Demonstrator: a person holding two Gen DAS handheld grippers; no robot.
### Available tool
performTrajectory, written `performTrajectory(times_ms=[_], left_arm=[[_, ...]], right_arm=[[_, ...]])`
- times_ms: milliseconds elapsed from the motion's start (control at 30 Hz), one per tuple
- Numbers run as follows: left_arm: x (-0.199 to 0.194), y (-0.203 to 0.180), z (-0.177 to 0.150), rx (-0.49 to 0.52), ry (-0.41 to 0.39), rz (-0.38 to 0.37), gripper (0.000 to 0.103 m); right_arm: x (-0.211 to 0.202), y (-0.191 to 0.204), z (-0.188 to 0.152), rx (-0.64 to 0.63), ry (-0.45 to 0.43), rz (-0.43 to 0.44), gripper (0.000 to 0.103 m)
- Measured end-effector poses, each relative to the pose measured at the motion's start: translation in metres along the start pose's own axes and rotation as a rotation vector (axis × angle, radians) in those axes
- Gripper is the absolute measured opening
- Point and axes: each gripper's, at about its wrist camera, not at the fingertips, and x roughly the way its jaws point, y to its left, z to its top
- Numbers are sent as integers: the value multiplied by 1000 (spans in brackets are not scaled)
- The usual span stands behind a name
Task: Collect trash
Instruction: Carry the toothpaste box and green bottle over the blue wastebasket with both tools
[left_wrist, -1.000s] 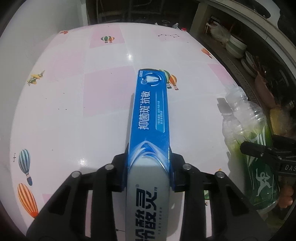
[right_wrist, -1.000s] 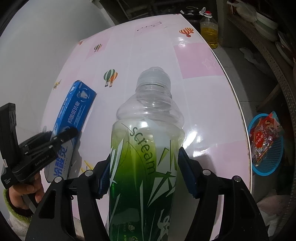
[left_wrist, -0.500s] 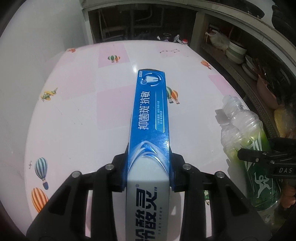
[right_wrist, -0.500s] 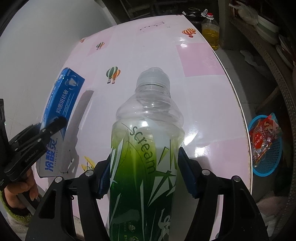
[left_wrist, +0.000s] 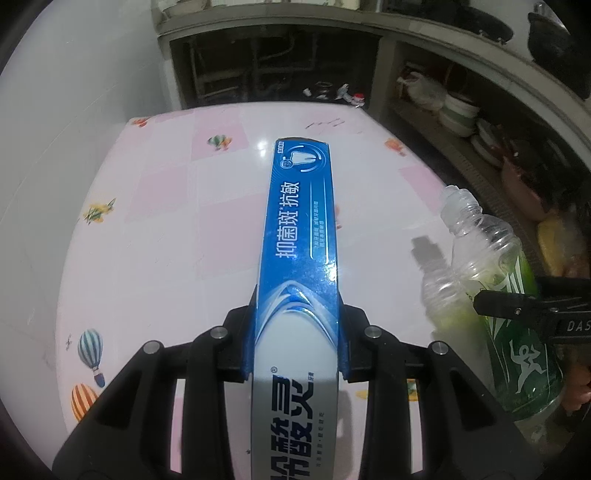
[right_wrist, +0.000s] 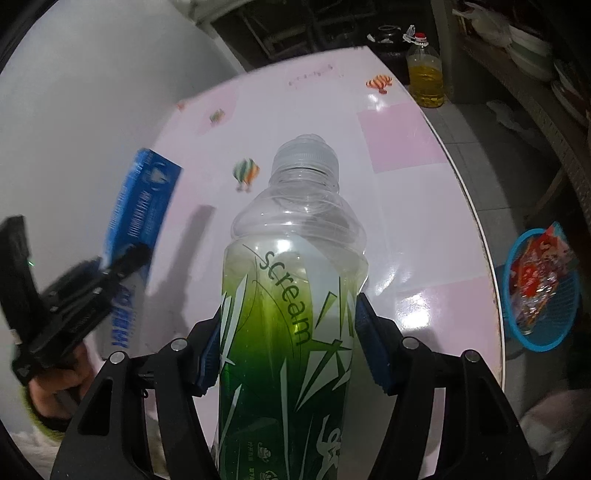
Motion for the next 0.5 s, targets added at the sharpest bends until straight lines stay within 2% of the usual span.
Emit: performTrajectory(times_ms=[100,167,300,400,500], left_arm=[[-4,-13,15,28,-13,-57,31],[-5,-31,30,60,-13,-126,31],[-2,-82,58,131,5,-282,31],[15,-143,82,187,95,-454,31],[39,-198,94,236,194,-546,31]], right_arm=[[-32,-24,-7,83,-88,39,62],[-54,-46,-15,148,-143,33,62],[-107,-106,-41,298,-265,-75,62],[-135,-166,-75,462,-315,-153,62],[-142,-221,-109,619,-321,-189,62]])
